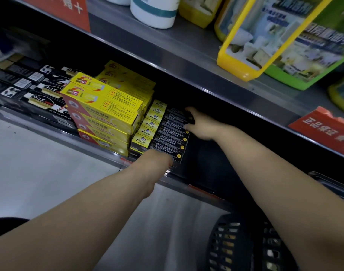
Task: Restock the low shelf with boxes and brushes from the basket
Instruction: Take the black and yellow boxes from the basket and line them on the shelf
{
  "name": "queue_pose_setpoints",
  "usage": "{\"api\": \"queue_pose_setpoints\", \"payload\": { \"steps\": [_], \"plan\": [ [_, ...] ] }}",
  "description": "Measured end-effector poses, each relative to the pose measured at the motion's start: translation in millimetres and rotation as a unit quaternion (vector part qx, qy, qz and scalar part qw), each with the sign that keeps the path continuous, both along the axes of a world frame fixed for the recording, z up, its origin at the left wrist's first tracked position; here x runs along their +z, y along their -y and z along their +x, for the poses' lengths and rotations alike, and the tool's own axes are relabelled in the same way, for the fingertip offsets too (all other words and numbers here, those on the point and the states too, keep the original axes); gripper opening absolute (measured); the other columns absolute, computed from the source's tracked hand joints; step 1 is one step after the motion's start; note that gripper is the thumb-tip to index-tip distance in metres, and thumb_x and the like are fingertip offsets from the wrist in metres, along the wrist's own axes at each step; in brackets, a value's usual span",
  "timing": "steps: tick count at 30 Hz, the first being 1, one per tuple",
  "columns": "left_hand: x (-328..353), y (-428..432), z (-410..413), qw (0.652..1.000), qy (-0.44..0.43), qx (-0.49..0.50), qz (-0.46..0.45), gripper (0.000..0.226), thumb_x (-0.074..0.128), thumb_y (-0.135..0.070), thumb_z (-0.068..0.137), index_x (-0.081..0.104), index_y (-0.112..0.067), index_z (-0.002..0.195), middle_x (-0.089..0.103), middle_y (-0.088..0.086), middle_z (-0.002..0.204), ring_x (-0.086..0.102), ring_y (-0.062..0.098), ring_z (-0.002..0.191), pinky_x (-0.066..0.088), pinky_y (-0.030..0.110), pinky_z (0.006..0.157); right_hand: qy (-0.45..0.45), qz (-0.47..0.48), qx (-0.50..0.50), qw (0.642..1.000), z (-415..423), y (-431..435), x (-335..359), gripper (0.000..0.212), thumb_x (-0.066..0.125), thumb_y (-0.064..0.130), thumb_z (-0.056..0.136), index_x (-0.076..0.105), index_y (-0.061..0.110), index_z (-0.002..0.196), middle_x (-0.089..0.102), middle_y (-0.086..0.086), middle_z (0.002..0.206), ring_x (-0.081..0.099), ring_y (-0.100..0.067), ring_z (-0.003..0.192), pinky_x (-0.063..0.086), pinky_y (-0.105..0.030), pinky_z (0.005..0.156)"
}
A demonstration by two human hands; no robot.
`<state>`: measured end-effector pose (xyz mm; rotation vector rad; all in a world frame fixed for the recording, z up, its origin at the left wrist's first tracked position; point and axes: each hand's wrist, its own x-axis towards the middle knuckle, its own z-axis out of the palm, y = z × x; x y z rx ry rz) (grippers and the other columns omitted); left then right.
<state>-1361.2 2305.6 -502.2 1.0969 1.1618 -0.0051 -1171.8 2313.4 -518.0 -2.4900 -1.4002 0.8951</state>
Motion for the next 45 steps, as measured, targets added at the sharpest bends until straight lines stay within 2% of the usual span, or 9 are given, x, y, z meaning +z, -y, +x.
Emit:
{"api": "queue_pose_setpoints", "payload": {
  "steps": [4, 8, 12, 17, 25, 30, 33, 36, 45],
  "plan": [
    [12.9, 11.8, -3.7, 0.997, 0.004, -0.015, 0.076, 0.014, 0.056, -0.012, 0.084, 0.057, -0.008, 0.098, 0.054, 0.011, 0.089, 0.048, 0.022, 0.077, 0.035, 0.028, 0.062, -0.018, 0.022, 0.023, 0.999, -9.4, 35.2, 46.3, 0.041, 0.063, 0.02, 0.089, 0.051, 0.016, 0.128, 0.052, -0.005, 0.131, 0.05, -0.016, 0.112, 0.038, -0.022, 0.091],
    [34.7, 32.0, 6.1, 0.983, 0.1, -0.028, 0.148, 0.035, 0.053, -0.013, 0.09, 0.054, -0.015, 0.126, 0.056, -0.009, 0.09, 0.049, 0.002, 0.075, 0.039, 0.016, 0.059, -0.044, 0.082, 0.028, 0.995, -22.0, 97.3, 98.6, 0.024, 0.066, 0.017, 0.086, 0.062, 0.023, 0.109, 0.062, 0.005, 0.113, 0.06, -0.009, 0.096, 0.047, -0.016, 0.083],
    [64.5, 71.4, 10.8, 0.944, 0.165, -0.15, 0.244, 0.022, 0.052, -0.009, 0.09, 0.063, -0.019, 0.106, 0.067, -0.007, 0.096, 0.058, 0.002, 0.08, 0.039, 0.001, 0.057, -0.085, 0.143, -0.005, 0.986, -30.7, 171.1, 135.4, 0.02, 0.066, 0.011, 0.086, 0.062, 0.029, 0.094, 0.065, 0.012, 0.098, 0.063, 0.0, 0.089, 0.05, -0.014, 0.081],
    [93.3, 134.0, 16.7, 0.881, 0.23, -0.273, 0.312, 0.02, 0.056, -0.014, 0.088, 0.063, -0.033, 0.091, 0.068, -0.012, 0.092, 0.062, -0.002, 0.085, 0.051, 0.016, 0.078, -0.084, 0.169, -0.08, 0.979, -25.7, 267.2, 151.2, 0.017, 0.065, 0.009, 0.086, 0.064, 0.026, 0.091, 0.069, 0.003, 0.094, 0.064, -0.006, 0.084, 0.051, -0.019, 0.078],
    [98.3, 238.3, 56.8, 0.799, 0.252, -0.412, 0.359, 0.015, 0.054, -0.023, 0.09, 0.061, -0.036, 0.093, 0.063, -0.016, 0.093, 0.059, -0.003, 0.085, 0.049, 0.016, 0.073, -0.107, 0.141, -0.285, 0.942, 20.1, 410.9, 104.2, 0.013, 0.063, 0.007, 0.087, 0.065, 0.019, 0.091, 0.07, 0.0, 0.082, 0.064, -0.013, 0.082, 0.049, -0.024, 0.081],
    [74.1, 265.0, 69.4, 0.795, 0.217, -0.458, 0.334, 0.014, 0.053, -0.022, 0.091, 0.061, -0.032, 0.096, 0.062, -0.014, 0.095, 0.059, -0.001, 0.086, 0.05, 0.015, 0.073, -0.026, 0.022, -0.337, 0.941, 58.6, 459.1, 36.4, 0.008, 0.062, 0.015, 0.088, 0.064, 0.017, 0.095, 0.067, -0.011, 0.104, 0.06, -0.018, 0.086, 0.048, -0.028, 0.071],
    [65.6, 267.9, 78.0, 0.8, 0.207, -0.461, 0.325, 0.013, 0.054, -0.023, 0.09, 0.062, -0.033, 0.093, 0.063, -0.014, 0.094, 0.059, -0.002, 0.084, 0.049, 0.012, 0.07, 0.051, -0.115, -0.317, 0.94, 81.3, 476.0, -2.9, 0.034, 0.059, 0.026, 0.09, 0.053, 0.01, 0.12, 0.058, -0.012, 0.117, 0.055, -0.022, 0.089, 0.041, -0.029, 0.07],
    [60.4, 267.2, 85.3, 0.811, 0.203, -0.452, 0.313, 0.012, 0.057, -0.022, 0.089, 0.063, -0.032, 0.09, 0.065, -0.013, 0.092, 0.061, 0.001, 0.083, 0.049, 0.015, 0.071, 0.068, -0.191, -0.345, 0.916, 102.0, 488.6, -32.2, 0.054, 0.054, 0.036, 0.092, 0.038, 0.005, 0.133, 0.05, -0.018, 0.129, 0.051, -0.035, 0.113, 0.044, -0.039, 0.088],
    [47.1, 269.5, 96.2, 0.801, 0.168, -0.476, 0.32, 0.015, 0.057, -0.021, 0.087, 0.063, -0.034, 0.087, 0.065, -0.015, 0.09, 0.059, -0.005, 0.082, 0.05, 0.018, 0.077, 0.002, -0.129, -0.467, 0.875, 140.0, 474.9, -84.2, 0.067, 0.056, 0.032, 0.092, 0.026, -0.003, 0.14, 0.041, -0.02, 0.139, 0.042, -0.037, 0.126, 0.036, -0.042, 0.105]
  ]
}}
